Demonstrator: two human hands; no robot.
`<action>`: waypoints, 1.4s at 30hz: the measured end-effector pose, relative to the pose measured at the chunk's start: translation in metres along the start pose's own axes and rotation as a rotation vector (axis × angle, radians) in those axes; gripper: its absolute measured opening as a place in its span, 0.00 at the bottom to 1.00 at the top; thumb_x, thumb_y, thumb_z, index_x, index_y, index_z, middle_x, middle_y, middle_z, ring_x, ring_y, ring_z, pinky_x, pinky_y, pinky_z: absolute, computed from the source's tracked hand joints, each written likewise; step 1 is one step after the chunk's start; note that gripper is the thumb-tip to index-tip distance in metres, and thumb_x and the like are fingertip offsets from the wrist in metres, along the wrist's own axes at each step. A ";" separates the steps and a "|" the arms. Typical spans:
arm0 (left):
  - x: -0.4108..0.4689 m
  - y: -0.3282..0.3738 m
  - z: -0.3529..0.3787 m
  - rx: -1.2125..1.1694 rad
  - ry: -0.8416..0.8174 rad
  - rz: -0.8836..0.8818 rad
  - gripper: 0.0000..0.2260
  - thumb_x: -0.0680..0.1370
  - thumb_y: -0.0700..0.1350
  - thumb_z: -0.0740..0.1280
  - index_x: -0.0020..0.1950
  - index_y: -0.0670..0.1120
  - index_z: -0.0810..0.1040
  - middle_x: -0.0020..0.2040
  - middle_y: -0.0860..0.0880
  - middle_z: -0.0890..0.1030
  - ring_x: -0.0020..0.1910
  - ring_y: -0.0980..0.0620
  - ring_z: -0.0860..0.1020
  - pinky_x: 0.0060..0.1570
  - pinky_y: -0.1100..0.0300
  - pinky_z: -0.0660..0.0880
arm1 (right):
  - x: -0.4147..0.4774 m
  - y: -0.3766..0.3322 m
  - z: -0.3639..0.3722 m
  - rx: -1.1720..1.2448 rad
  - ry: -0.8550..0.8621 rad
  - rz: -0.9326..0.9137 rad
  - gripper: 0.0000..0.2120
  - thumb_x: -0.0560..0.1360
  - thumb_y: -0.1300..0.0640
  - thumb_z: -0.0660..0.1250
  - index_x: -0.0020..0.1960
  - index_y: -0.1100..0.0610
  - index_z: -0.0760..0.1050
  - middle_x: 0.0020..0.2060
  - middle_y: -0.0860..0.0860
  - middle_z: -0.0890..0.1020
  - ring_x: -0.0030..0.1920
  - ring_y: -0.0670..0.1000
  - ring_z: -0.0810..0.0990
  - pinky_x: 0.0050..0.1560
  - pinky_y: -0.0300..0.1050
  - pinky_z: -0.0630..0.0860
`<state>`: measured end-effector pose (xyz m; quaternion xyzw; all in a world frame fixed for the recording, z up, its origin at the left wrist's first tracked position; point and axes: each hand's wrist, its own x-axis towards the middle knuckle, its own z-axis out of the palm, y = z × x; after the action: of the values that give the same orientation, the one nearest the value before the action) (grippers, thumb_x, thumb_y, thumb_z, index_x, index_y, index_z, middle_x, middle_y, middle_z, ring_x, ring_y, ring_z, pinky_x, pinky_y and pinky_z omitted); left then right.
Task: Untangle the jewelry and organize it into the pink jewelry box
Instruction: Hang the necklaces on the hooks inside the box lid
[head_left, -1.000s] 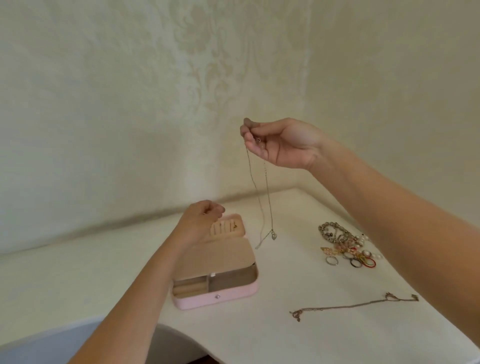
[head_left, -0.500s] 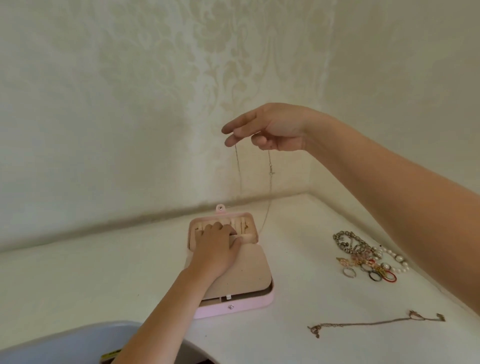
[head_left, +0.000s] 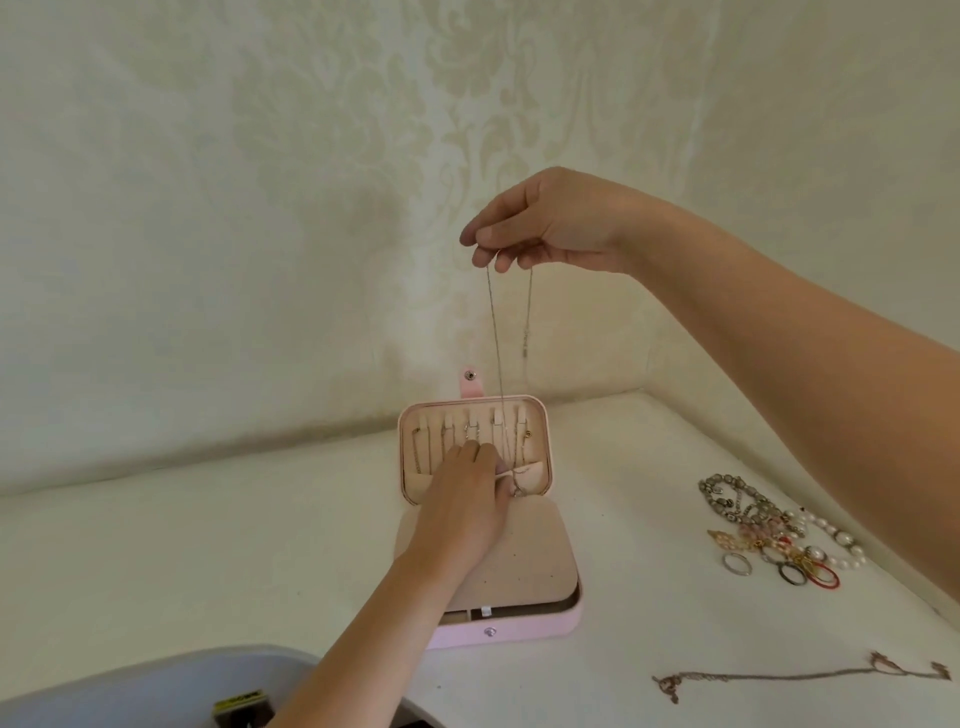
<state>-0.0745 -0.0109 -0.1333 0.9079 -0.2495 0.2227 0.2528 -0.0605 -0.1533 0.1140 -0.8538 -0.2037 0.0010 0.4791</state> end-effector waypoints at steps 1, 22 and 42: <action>0.000 0.000 0.000 -0.008 0.005 0.001 0.06 0.78 0.44 0.62 0.50 0.43 0.74 0.48 0.48 0.75 0.49 0.49 0.71 0.47 0.60 0.67 | 0.001 -0.002 0.000 -0.025 0.019 -0.019 0.06 0.75 0.63 0.67 0.51 0.60 0.80 0.40 0.50 0.84 0.35 0.43 0.79 0.35 0.32 0.74; -0.002 0.002 -0.001 0.005 0.077 0.033 0.04 0.76 0.43 0.65 0.46 0.42 0.75 0.45 0.46 0.76 0.46 0.48 0.73 0.43 0.58 0.68 | 0.008 -0.001 -0.005 -0.368 0.031 -0.083 0.08 0.74 0.64 0.67 0.52 0.60 0.81 0.44 0.53 0.85 0.29 0.44 0.75 0.31 0.33 0.71; -0.002 0.003 -0.002 0.009 0.092 0.044 0.04 0.74 0.43 0.67 0.43 0.43 0.75 0.42 0.47 0.76 0.43 0.49 0.73 0.41 0.58 0.70 | 0.006 0.010 -0.003 -0.545 0.048 -0.032 0.06 0.73 0.63 0.70 0.49 0.61 0.78 0.40 0.51 0.85 0.34 0.43 0.83 0.33 0.31 0.76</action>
<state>-0.0780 -0.0110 -0.1313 0.8921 -0.2563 0.2708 0.2551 -0.0512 -0.1583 0.1086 -0.9477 -0.1987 -0.0816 0.2362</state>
